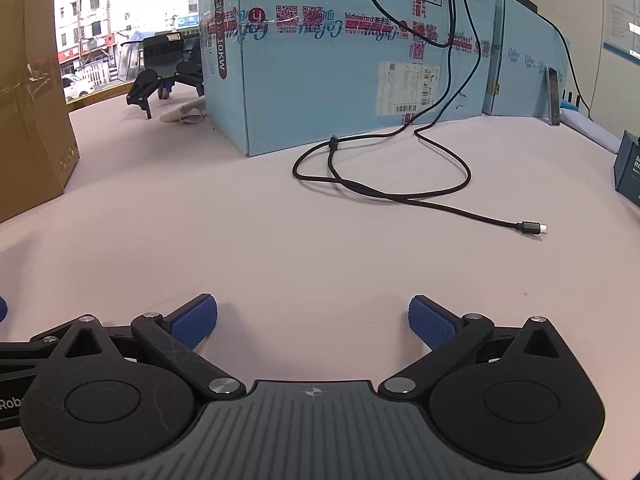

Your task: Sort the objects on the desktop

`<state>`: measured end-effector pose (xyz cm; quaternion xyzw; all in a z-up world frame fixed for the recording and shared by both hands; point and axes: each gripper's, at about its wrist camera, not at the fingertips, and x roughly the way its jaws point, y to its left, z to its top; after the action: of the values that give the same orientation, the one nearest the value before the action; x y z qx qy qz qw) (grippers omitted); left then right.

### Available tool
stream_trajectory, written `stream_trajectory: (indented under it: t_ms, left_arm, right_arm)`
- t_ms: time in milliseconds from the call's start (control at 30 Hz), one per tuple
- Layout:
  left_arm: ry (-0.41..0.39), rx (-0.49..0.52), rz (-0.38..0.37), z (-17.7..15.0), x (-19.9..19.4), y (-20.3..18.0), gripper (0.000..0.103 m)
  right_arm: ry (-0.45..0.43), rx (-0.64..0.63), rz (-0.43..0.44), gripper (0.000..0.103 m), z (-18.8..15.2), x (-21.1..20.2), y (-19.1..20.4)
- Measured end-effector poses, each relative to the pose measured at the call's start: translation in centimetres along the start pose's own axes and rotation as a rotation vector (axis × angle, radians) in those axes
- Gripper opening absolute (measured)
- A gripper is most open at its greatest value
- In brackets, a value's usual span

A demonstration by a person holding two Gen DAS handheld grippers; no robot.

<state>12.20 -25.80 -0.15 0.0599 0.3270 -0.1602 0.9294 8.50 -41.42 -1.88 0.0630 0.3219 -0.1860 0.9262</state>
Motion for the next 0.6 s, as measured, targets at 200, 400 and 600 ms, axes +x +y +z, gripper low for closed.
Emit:
stream_trajectory:
  t_ms: [200,400,600]
  left_arm:
    - [-0.001,-0.001,-0.007,0.05,0.18,0.22,0.103]
    - [-0.001,-0.001,-0.006,0.02,0.12,0.12,0.103]
    - [-0.001,-0.001,-0.005,0.02,0.10,0.11,0.103]
  right_arm:
    - [0.000,-0.002,-0.001,0.103,-0.11,0.11,-0.06]
    - [0.000,-0.002,-0.001,0.103,-0.13,0.07,-0.08]
    - [-0.001,-0.002,-0.001,0.103,-0.10,0.05,-0.03]
